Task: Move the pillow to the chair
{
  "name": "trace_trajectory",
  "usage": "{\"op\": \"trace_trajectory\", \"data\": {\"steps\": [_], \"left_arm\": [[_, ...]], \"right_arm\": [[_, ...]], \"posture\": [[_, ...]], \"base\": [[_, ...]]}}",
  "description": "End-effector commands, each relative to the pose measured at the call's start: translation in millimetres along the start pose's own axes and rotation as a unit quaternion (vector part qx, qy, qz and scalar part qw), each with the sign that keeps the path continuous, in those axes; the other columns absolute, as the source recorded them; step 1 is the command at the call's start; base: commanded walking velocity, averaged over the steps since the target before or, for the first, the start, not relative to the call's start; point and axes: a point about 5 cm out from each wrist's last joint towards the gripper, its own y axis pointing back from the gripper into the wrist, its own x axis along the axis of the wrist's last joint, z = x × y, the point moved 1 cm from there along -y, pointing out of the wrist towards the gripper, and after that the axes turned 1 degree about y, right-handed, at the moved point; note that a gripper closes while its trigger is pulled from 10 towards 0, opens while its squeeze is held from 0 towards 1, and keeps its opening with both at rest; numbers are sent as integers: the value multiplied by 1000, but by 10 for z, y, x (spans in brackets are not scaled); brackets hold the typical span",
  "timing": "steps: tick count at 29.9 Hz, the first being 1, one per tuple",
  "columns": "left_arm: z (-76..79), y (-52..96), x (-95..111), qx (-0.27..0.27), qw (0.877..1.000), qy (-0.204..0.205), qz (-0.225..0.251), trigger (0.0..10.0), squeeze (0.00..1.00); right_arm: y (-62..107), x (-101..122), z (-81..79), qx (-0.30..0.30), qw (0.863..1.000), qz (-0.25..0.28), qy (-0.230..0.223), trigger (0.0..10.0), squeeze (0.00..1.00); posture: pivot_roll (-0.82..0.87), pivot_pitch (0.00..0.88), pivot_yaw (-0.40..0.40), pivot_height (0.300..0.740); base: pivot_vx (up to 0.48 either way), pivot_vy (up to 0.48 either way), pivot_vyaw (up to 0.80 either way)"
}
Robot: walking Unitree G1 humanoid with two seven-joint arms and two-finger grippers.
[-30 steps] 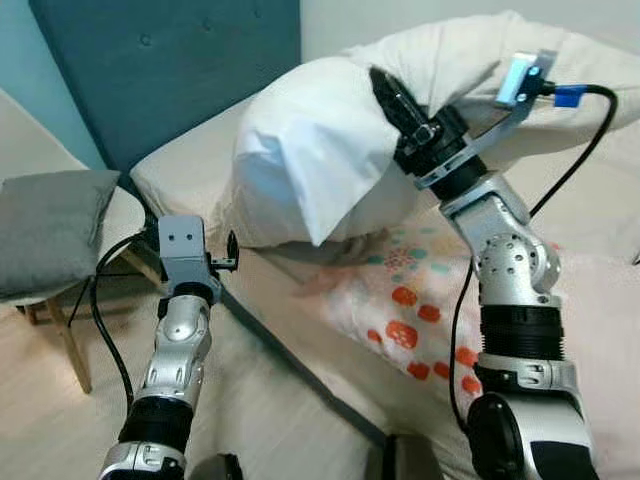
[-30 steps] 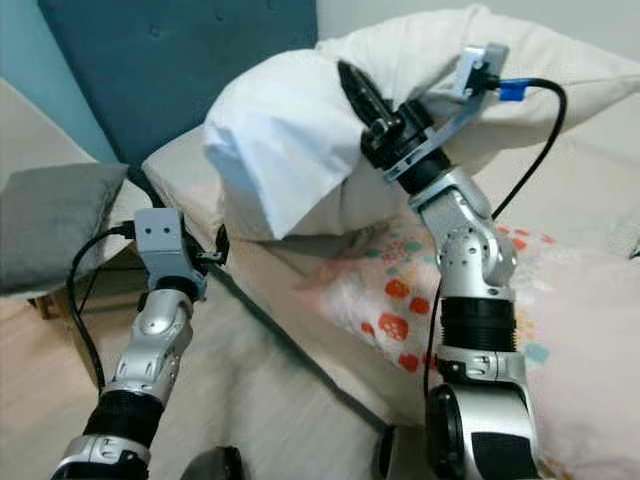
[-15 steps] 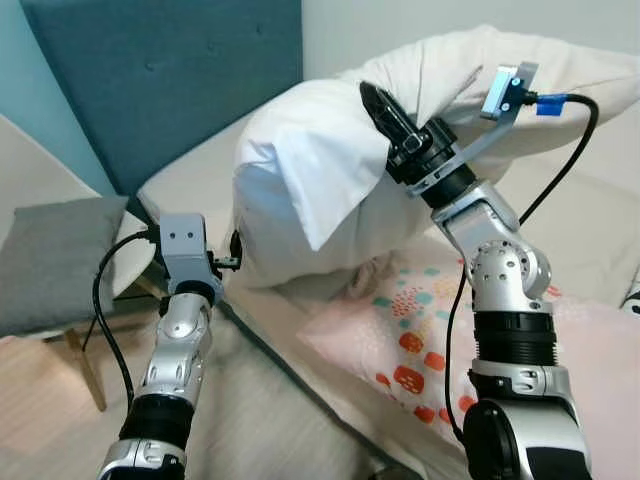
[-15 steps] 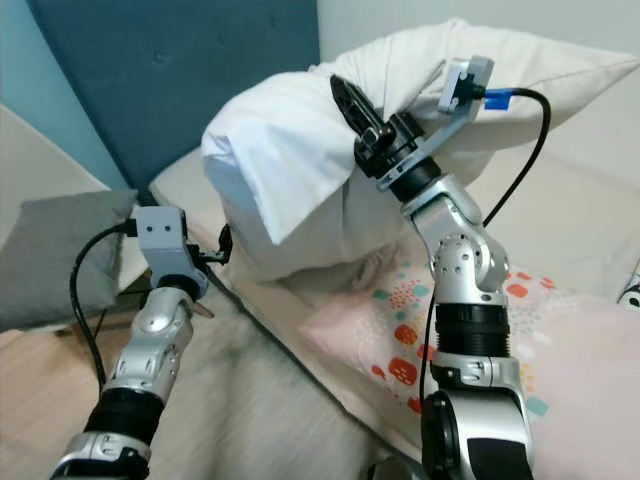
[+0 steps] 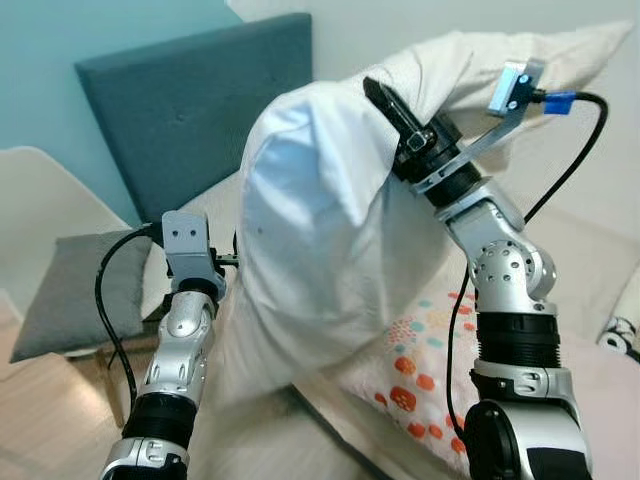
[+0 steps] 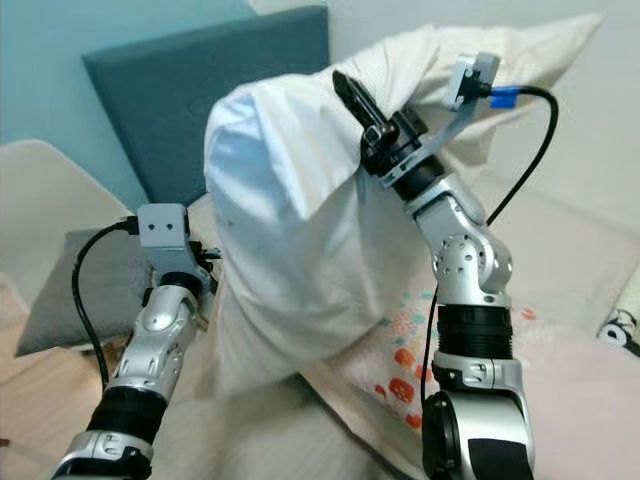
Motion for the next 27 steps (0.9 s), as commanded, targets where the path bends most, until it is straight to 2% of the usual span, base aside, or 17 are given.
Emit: {"op": "trace_trajectory", "data": {"steps": [1,4,5,9,15,24,25,26,27], "left_arm": [[-15,15,-19,-1,1000,-6,-2,10000,0],[-35,7,6,3,1000,-9,4,10000,0],[-60,0,30,7,1000,-15,10,10000,0],[-107,5,51,12,999,-27,16,10000,0],[-51,58,-28,4,999,-31,3,10000,0],[-7,105,-102,-3,999,-34,-11,10000,0],[0,124,-133,-6,999,-35,-16,10000,0],[6,143,-160,-9,999,-37,-21,10000,0],[13,159,-184,-12,999,-39,-24,10000,0]], "right_arm": [[-38,118,-111,28,999,34,25,0,0],[-34,27,-119,25,999,17,30,0,0],[-23,-75,-142,27,999,-1,31,0,0],[6,-240,-218,37,999,-21,16,0,0],[-1,-279,-314,56,998,-18,0,0,0],[8,-313,-331,54,998,-23,-4,0,0],[12,-318,-326,52,998,-22,-6,235,0],[15,-322,-322,50,998,-22,-8,1059,0],[17,-325,-319,49,999,-22,-8,4549,0]], "posture": [[25,13,0,725],[27,12,-5,725],[32,12,-7,725],[37,10,-6,725],[35,13,-5,725],[36,18,-6,725],[37,18,-5,725],[38,18,-5,725],[39,19,-5,725]], "base": [[0,0,0],[0,0,525],[0,0,781],[0,0,783],[0,0,782],[0,0,783],[0,0,788],[0,0,781],[0,0,781]]}}
